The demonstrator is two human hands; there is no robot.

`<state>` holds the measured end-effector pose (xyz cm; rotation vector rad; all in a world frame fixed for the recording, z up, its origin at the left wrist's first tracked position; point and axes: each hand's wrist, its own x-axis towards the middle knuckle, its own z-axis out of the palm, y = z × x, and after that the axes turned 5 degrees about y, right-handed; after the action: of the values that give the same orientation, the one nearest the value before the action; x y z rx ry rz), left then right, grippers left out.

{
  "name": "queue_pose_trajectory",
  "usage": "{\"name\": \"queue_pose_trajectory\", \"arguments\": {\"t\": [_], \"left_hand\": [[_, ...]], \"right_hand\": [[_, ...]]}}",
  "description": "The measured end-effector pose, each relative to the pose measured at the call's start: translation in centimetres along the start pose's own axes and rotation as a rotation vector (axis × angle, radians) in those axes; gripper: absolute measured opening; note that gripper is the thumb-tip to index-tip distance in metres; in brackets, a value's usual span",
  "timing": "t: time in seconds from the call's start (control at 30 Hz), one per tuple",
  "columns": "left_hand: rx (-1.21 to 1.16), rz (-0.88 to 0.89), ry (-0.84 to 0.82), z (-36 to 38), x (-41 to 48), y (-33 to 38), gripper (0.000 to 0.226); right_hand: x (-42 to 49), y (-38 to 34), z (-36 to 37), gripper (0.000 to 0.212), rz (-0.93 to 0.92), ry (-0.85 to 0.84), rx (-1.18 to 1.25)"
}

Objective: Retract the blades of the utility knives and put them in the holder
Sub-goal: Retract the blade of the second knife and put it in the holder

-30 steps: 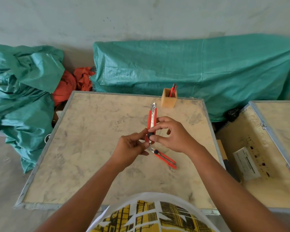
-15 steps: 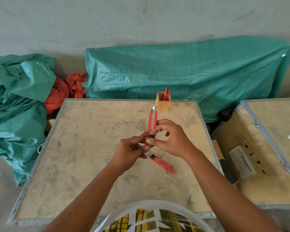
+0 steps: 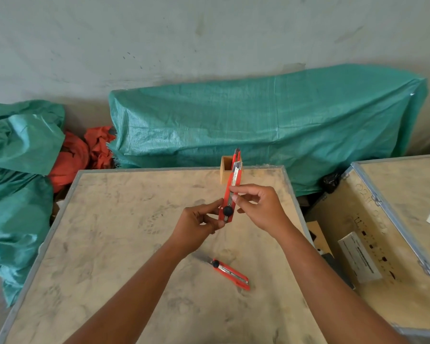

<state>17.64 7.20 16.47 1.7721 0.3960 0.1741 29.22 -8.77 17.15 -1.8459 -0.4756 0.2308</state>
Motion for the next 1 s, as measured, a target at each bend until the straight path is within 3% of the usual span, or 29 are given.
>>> {"name": "queue_pose_trajectory", "arguments": {"t": [0.43,0.77,1.0], "left_hand": [[0.160,0.010,-0.048,2.3,18.5,-1.3,0.052],[0.324,-0.143,-0.020,5.4,27.6,-6.6,0.067],[0.237,-0.209,0.046,6.4,28.8,-9.3,0.063]], "right_hand": [[16.7,6.2,-0.8,0.023,0.117,0.144,0.033],[24.7,13.4,2.7,0.021,-0.066,0.246,-0.248],[25.2,15.7,4.5,0.023,-0.148,0.200,-0.380]]}}
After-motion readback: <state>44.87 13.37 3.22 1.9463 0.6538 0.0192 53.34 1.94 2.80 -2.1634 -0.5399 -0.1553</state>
